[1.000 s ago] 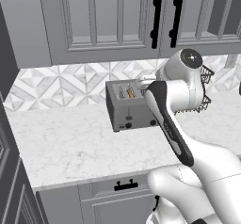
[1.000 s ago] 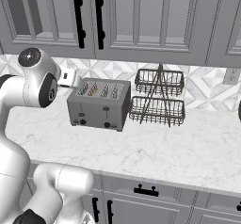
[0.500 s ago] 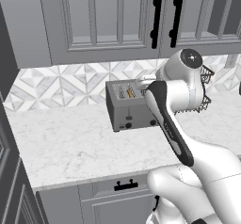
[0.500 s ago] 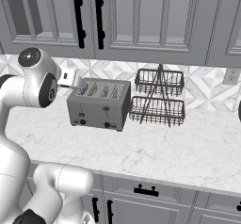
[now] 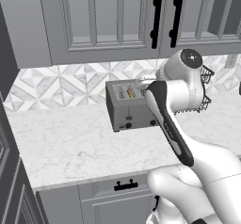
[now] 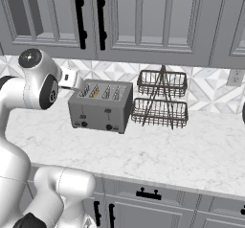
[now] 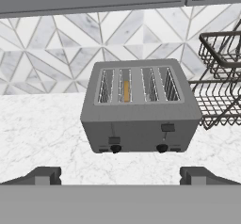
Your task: Start the toaster. Once the lever pops up, take the bread to the plate on the dining counter.
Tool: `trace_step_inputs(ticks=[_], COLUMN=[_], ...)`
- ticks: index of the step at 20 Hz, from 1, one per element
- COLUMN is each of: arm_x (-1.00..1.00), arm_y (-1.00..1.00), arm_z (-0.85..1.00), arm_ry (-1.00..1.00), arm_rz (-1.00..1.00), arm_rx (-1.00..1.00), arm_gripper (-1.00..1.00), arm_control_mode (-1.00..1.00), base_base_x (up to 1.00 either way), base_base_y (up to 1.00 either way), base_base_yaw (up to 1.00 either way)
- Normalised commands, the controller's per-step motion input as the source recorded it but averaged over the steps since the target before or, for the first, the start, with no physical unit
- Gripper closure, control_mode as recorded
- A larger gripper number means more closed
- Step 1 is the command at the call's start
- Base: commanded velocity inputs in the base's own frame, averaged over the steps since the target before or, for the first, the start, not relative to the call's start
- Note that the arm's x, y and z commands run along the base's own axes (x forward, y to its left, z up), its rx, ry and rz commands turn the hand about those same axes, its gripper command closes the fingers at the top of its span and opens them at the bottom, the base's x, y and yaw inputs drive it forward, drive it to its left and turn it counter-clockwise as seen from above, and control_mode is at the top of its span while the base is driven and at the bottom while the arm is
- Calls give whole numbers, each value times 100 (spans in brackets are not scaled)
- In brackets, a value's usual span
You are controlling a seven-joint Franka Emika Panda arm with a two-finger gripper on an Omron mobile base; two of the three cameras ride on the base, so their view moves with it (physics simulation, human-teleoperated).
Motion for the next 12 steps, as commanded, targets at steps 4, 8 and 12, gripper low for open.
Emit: trace_step_inputs(ticks=[4,8,12], arm_x=[0,0,0], arm_y=[0,0,0], arm_z=[0,0,0], arm_ry=[0,0,0], arm_rz=[0,0,0], arm_rx=[0,0,0], arm_gripper=[-100,-100,-100], arm_control_mode=[-100,-100,-100], base_base_x=[0,0,0], base_base_y=[0,0,0], base_base_yaw=[0,0,0])
